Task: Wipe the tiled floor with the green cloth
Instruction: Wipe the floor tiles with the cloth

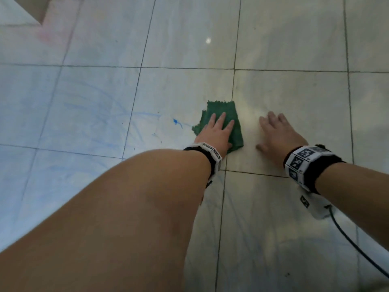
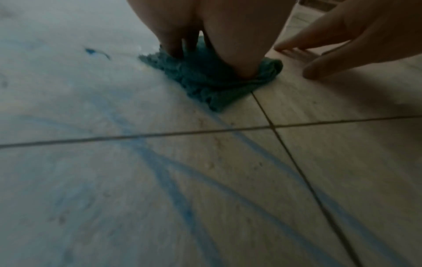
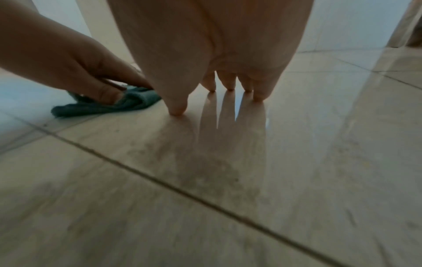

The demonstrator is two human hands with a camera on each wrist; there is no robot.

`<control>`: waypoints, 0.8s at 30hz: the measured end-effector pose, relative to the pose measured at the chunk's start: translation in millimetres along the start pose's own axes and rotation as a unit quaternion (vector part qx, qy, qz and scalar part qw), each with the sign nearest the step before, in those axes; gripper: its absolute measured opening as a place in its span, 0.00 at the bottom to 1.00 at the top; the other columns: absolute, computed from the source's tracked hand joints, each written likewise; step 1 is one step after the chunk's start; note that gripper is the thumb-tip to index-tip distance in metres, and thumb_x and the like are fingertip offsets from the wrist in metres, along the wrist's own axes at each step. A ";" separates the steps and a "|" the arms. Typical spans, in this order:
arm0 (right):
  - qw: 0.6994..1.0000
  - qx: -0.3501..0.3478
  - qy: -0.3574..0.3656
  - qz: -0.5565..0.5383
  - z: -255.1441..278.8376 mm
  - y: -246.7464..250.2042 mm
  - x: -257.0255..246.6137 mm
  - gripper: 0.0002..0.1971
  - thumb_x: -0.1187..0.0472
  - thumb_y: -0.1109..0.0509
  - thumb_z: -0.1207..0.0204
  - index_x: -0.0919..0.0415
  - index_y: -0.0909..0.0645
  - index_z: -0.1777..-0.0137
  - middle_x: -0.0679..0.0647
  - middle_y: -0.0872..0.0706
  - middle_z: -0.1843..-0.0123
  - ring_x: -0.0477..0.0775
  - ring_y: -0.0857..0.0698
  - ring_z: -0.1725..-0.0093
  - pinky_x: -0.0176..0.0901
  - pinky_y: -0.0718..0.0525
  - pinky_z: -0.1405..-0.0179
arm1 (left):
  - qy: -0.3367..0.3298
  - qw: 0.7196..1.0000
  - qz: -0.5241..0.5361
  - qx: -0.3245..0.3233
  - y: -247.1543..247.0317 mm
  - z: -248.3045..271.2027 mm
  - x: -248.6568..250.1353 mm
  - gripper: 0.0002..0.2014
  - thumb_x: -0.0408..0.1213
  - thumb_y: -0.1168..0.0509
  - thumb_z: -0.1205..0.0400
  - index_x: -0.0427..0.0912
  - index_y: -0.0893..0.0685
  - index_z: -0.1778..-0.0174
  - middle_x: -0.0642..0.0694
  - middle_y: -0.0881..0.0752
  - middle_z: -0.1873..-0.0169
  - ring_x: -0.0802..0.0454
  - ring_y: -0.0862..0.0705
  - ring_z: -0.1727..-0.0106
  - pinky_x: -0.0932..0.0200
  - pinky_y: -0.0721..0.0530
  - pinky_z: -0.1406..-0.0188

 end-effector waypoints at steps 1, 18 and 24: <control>1.000 0.001 0.000 0.002 1.4 -3.1 0.6 0.43 0.46 0.34 0.17 0.53 0.57 0.11 0.54 0.61 0.10 0.61 0.60 0.12 0.56 0.49 0.13 | 0.003 1.000 -0.001 0.002 -2.8 -2.6 -0.3 0.36 0.47 0.41 0.11 0.51 0.55 0.12 0.47 0.62 0.13 0.42 0.62 0.13 0.45 0.50 0.16; 0.994 0.004 0.089 0.056 -9.2 -5.1 -75.8 0.54 0.31 0.34 0.24 0.52 0.65 0.12 0.54 0.66 0.11 0.60 0.65 0.13 0.55 0.53 0.13 | 0.270 0.960 0.066 0.039 -21.7 57.4 -167.7 0.36 0.48 0.46 0.10 0.45 0.61 0.13 0.41 0.64 0.14 0.35 0.62 0.14 0.36 0.50 0.17; 0.996 0.012 0.068 0.060 -12.2 0.9 -52.4 0.62 0.20 0.35 0.35 0.49 0.65 0.12 0.53 0.65 0.11 0.61 0.63 0.12 0.58 0.51 0.13 | 0.022 1.000 -0.011 -0.013 -22.2 17.2 -28.1 0.38 0.50 0.43 0.11 0.50 0.60 0.12 0.44 0.69 0.15 0.37 0.67 0.15 0.39 0.55 0.16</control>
Point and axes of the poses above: each hand's wrist, its own z-axis away from the middle knuckle, its own y-axis out of the back of the hand, x = y × z, the point moved 2 cm from there along -z, towards the middle knuckle
